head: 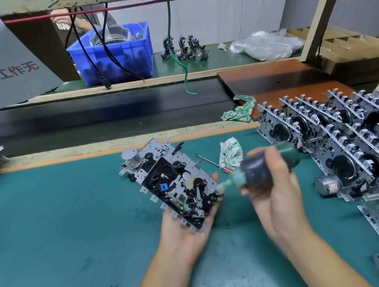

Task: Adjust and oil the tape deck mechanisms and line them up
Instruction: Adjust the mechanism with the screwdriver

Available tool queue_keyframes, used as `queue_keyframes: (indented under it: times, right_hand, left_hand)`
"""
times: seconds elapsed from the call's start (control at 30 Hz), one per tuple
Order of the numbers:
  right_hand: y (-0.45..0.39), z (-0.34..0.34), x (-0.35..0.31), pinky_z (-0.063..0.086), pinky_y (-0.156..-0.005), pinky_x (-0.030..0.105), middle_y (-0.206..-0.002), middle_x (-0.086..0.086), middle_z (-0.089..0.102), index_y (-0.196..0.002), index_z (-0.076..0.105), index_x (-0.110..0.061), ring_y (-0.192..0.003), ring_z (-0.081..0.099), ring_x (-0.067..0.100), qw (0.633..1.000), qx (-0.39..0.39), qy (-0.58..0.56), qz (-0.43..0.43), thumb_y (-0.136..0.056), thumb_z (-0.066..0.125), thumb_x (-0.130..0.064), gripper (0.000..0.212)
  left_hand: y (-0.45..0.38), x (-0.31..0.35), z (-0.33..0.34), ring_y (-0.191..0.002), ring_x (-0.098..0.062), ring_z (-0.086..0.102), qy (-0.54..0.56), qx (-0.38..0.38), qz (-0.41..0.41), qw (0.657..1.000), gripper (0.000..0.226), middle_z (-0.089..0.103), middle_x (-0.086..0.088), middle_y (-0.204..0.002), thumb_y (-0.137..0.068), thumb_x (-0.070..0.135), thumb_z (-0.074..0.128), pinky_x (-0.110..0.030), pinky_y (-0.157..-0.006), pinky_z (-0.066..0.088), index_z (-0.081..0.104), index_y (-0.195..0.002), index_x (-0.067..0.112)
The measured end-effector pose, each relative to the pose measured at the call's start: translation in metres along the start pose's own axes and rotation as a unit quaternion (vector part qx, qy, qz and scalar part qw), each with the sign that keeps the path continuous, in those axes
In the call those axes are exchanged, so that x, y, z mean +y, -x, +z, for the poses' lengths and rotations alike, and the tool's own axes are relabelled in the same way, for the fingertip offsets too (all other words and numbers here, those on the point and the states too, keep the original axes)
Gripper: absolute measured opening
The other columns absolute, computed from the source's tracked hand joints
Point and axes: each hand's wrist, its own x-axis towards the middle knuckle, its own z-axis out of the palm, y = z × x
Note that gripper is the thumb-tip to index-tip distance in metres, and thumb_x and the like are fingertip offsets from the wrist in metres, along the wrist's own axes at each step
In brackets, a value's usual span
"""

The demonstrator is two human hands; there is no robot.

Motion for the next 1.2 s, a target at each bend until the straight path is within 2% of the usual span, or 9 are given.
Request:
queue_keyframes:
  times: [0.1,0.27,0.37,0.53,0.73,0.8,0.87,0.97,1.2]
  right_hand:
    - [-0.015,-0.014,-0.017,0.054,-0.053,0.022,-0.073,0.0,0.067,-0.091,0.057,-0.009,-0.06,0.064,0.011,0.998,0.021,-0.03,-0.055,-0.073,0.063,-0.035,0.032]
    - [-0.037,-0.041,-0.021,0.048,-0.069,0.014,-0.085,-0.009,0.07,-0.098,0.054,-0.022,-0.074,0.064,0.0,0.95,0.061,0.292,-0.09,-0.066,0.079,-0.025,0.041]
    - [-0.047,-0.053,-0.009,0.042,-0.075,0.003,-0.097,-0.02,0.062,-0.112,0.049,-0.023,-0.086,0.06,-0.012,0.922,0.031,0.372,-0.104,-0.08,0.071,-0.006,0.042]
    - [-0.058,-0.065,0.003,0.037,-0.097,0.025,-0.112,-0.004,0.054,-0.115,0.036,-0.023,-0.114,0.053,0.018,0.914,0.018,0.398,-0.073,-0.088,0.06,0.002,0.044]
    - [-0.031,-0.041,-0.013,0.036,-0.101,0.018,-0.118,-0.008,0.049,-0.122,0.038,-0.026,-0.112,0.047,-0.001,0.831,0.047,0.468,-0.297,-0.082,0.071,-0.014,0.053]
    - [-0.019,-0.027,-0.024,0.036,-0.099,0.014,-0.118,-0.016,0.054,-0.124,0.043,-0.029,-0.113,0.049,-0.004,0.822,-0.066,0.489,-0.285,-0.08,0.07,-0.031,0.052]
    - [-0.012,-0.015,-0.029,0.027,-0.107,0.015,-0.138,-0.022,0.041,-0.138,0.033,-0.035,-0.127,0.035,-0.008,0.722,-0.275,0.616,-0.154,-0.069,0.07,-0.058,0.082]
    - [-0.015,-0.017,-0.016,-0.005,-0.116,0.022,-0.156,-0.014,0.002,-0.151,0.0,-0.023,-0.142,-0.001,0.005,0.445,-0.421,0.785,-0.092,-0.058,0.071,-0.069,0.125]
    - [-0.025,-0.009,-0.011,0.037,-0.098,0.029,-0.13,-0.005,0.046,-0.139,0.03,-0.019,-0.121,0.044,0.015,0.417,-0.407,0.804,-0.117,-0.056,0.079,-0.057,0.104]
  left_hand:
    - [-0.004,0.014,-0.001,-0.073,-0.02,0.072,-0.17,0.06,0.109,0.978,0.031,0.074,-0.007,-0.086,-0.086,0.013,0.045,-0.038,-0.073,0.059,0.076,-0.084,0.01]
    - [-0.004,0.022,-0.006,-0.072,-0.009,0.057,-0.593,0.141,0.262,0.748,0.015,0.065,0.001,-0.086,-0.084,0.011,0.068,-0.025,-0.07,0.046,0.061,-0.091,0.021]
    - [-0.002,0.012,-0.007,-0.067,0.001,0.054,-0.676,0.105,0.256,0.683,0.024,0.064,0.009,-0.08,-0.074,0.009,0.077,-0.018,-0.068,0.044,0.062,-0.085,0.024]
    - [-0.009,0.013,-0.009,-0.073,-0.005,0.059,-0.685,0.089,0.219,0.689,0.032,0.067,0.005,-0.084,-0.066,0.011,0.085,-0.017,-0.068,0.047,0.064,-0.085,0.025]
    - [-0.004,0.036,-0.026,-0.094,-0.006,0.065,-0.716,0.017,0.172,0.676,0.035,0.072,0.009,-0.098,-0.067,0.023,0.082,-0.026,-0.091,0.049,0.068,-0.099,0.024]
    - [-0.001,0.039,-0.031,-0.094,-0.002,0.064,-0.718,-0.009,0.194,0.669,0.029,0.072,0.013,-0.098,-0.068,0.028,0.076,-0.02,-0.089,0.048,0.067,-0.096,0.029]
    - [-0.001,0.039,-0.034,-0.095,-0.001,0.064,-0.713,-0.023,0.203,0.67,0.027,0.071,0.012,-0.099,-0.074,0.02,0.075,-0.019,-0.088,0.047,0.066,-0.096,0.032]
    - [-0.004,0.038,-0.036,-0.099,0.001,0.062,-0.711,-0.045,0.209,0.67,0.03,0.069,0.013,-0.105,-0.077,0.015,0.073,-0.015,-0.089,0.045,0.065,-0.1,0.034]
    - [-0.001,0.041,-0.037,-0.096,-0.004,0.063,-0.679,-0.066,0.209,0.701,0.026,0.07,0.013,-0.1,-0.071,0.024,0.081,-0.016,-0.084,0.046,0.073,-0.093,0.034]
